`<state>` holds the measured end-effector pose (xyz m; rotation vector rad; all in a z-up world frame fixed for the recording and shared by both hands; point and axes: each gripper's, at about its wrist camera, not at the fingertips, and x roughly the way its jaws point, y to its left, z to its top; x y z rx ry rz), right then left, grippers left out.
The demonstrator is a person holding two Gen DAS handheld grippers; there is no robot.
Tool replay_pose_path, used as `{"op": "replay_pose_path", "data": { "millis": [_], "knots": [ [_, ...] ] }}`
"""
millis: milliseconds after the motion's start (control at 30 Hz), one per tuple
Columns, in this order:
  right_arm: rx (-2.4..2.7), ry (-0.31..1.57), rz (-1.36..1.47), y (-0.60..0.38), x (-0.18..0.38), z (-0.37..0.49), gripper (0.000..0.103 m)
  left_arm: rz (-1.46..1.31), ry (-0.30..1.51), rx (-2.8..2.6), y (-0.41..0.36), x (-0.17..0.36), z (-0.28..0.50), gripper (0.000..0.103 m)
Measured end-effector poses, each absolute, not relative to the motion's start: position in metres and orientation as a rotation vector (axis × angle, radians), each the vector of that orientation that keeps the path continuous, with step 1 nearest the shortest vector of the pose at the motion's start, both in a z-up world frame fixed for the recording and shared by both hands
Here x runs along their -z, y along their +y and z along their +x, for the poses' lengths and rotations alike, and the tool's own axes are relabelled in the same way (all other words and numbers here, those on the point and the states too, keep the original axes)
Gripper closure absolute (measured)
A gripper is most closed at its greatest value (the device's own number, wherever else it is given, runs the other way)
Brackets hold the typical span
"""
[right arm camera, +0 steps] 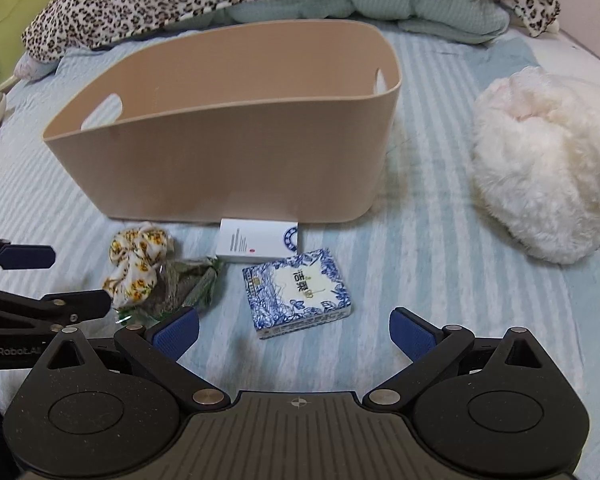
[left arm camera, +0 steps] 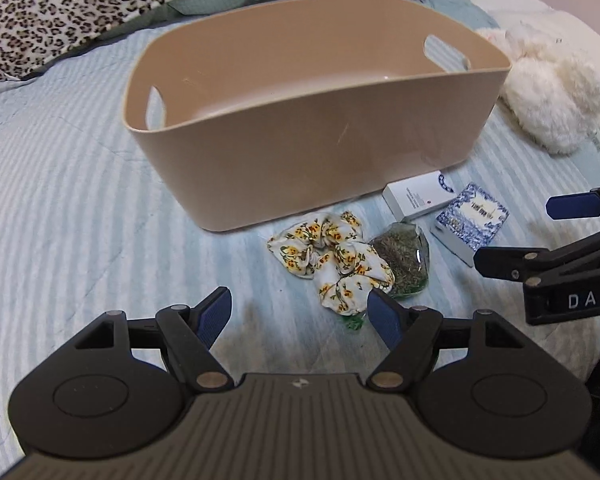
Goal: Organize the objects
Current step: 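Move both open tools back to the remaining items, then grasp the floral scrunchie with the left tool while the right grasps the blue-and-white box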
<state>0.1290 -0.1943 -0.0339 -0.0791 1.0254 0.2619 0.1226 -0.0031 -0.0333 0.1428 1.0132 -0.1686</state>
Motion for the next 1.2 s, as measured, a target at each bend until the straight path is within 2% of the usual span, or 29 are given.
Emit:
{"op": "replay_pose_path", "data": {
  "millis": [500,667,800,867,900,933,1000,1067,1200],
  "knots": [
    [-0.266,1.056,-0.091,-0.188,0.065,0.148,0.001,0.001,1.074,0.140,0.016,0.067,0.167,0.027],
    [-0.273,1.053,-0.125,-0.184,0.072,0.148,0.013,-0.001,1.041,0.147,0.019,0.069,0.171,0.029],
    [-0.290,1.039,-0.136,-0.183,0.070,0.144,0.024,-0.021,1.025,0.150,0.024,0.067,0.170,0.050],
    [-0.295,1.032,-0.143,-0.183,0.070,0.142,0.039,-0.029,1.014,0.165,0.028,0.064,0.168,0.064],
    [-0.296,1.030,-0.144,-0.183,0.069,0.141,0.041,-0.032,1.008,0.181,0.029,0.063,0.167,0.076],
    [-0.294,1.027,-0.143,-0.184,0.069,0.140,0.041,-0.029,1.005,0.192,0.030,0.062,0.165,0.082],
    [-0.295,1.023,-0.142,-0.185,0.067,0.138,0.042,-0.012,0.996,0.196,0.030,0.059,0.161,0.084],
    [-0.291,1.022,-0.141,-0.186,0.066,0.136,0.042,0.004,0.992,0.202,0.030,0.058,0.158,0.089],
    [-0.284,1.024,-0.138,-0.188,0.062,0.130,0.042,0.013,0.987,0.206,0.028,0.055,0.152,0.090]
  ]
}}
